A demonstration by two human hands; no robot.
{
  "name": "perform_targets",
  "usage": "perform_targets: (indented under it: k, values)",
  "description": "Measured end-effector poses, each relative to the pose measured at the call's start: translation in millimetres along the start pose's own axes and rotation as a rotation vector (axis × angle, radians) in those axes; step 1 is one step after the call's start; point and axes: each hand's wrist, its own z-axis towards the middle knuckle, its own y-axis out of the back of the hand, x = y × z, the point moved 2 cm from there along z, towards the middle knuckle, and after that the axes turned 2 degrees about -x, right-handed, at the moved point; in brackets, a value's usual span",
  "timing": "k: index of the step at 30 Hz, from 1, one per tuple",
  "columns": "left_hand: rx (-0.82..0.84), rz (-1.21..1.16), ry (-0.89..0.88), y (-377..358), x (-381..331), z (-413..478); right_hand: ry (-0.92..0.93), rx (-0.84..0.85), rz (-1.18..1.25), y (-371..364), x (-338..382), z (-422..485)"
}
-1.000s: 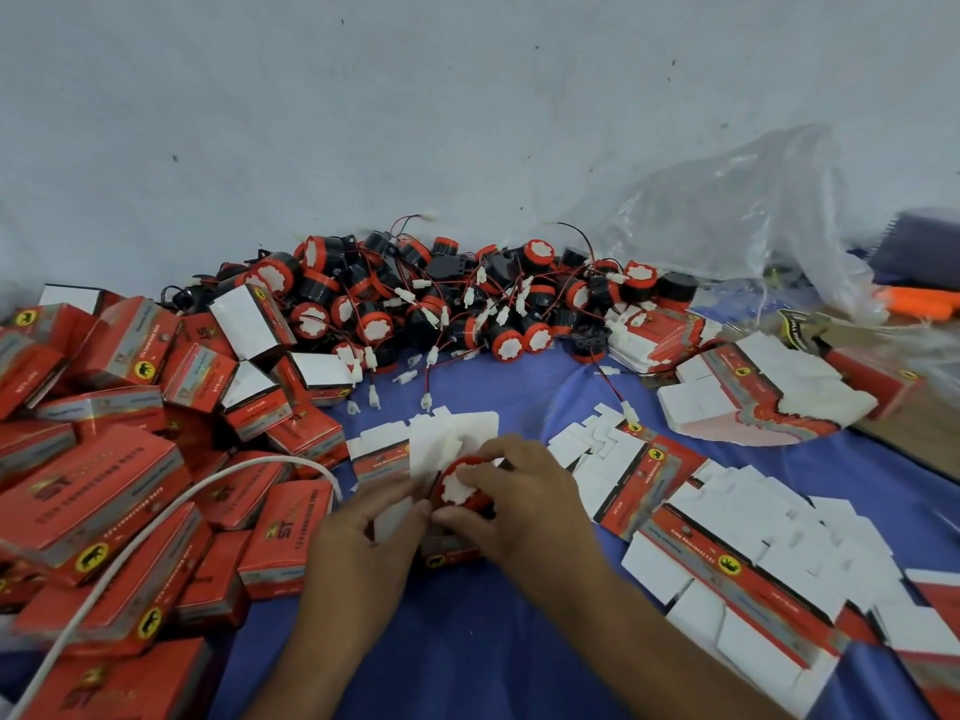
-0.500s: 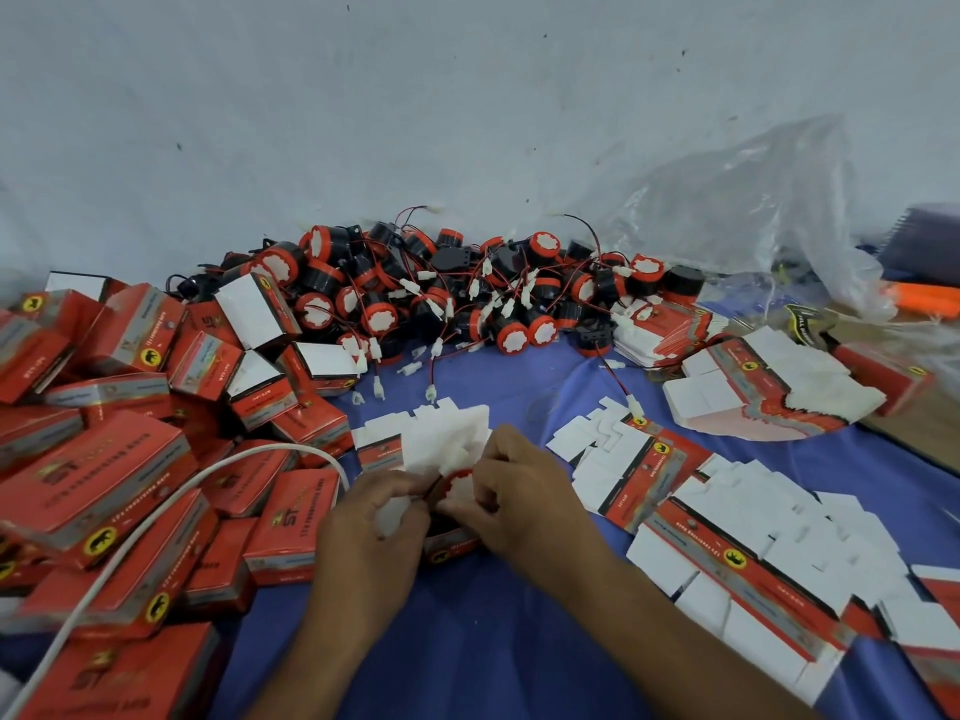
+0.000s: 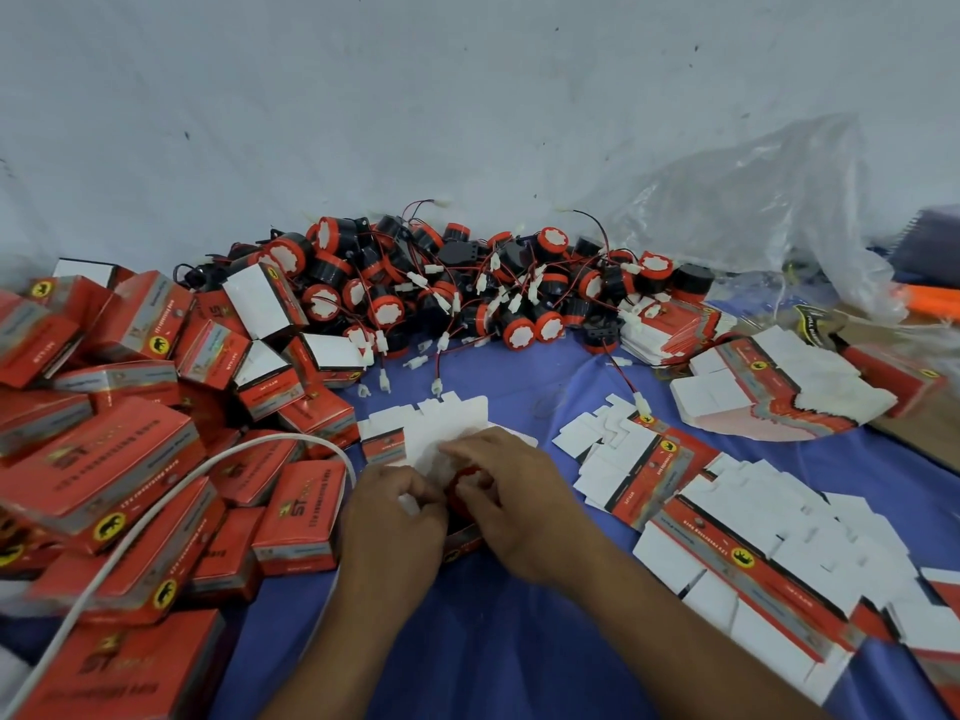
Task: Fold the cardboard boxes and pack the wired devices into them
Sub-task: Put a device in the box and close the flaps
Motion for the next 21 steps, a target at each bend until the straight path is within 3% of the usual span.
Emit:
perform_targets:
  k: [6, 11, 14, 18, 21]
  values:
    - [-0.131, -0.138, 0.087, 2, -1, -12, 0.120, 0.079, -0.129, -7, 2, -2]
    - [-0.197, -0.544, 0.188, 10, 0, -21, 0.183, 0.137, -0.253, -6, 2, -4]
    - [-0.084, -0.366, 0.022, 13, 0, -24, 0.178, 0.136, -0.305, -8, 3, -8]
    - [-0.063, -0.088, -0.243, 12, -4, -22, 0.254, 0.153, -0.296, -2, 3, -10]
    - [-0.017, 0.040, -0.269, 6, -1, -19, 0.189, 0.109, -0.034, 13, -5, -13]
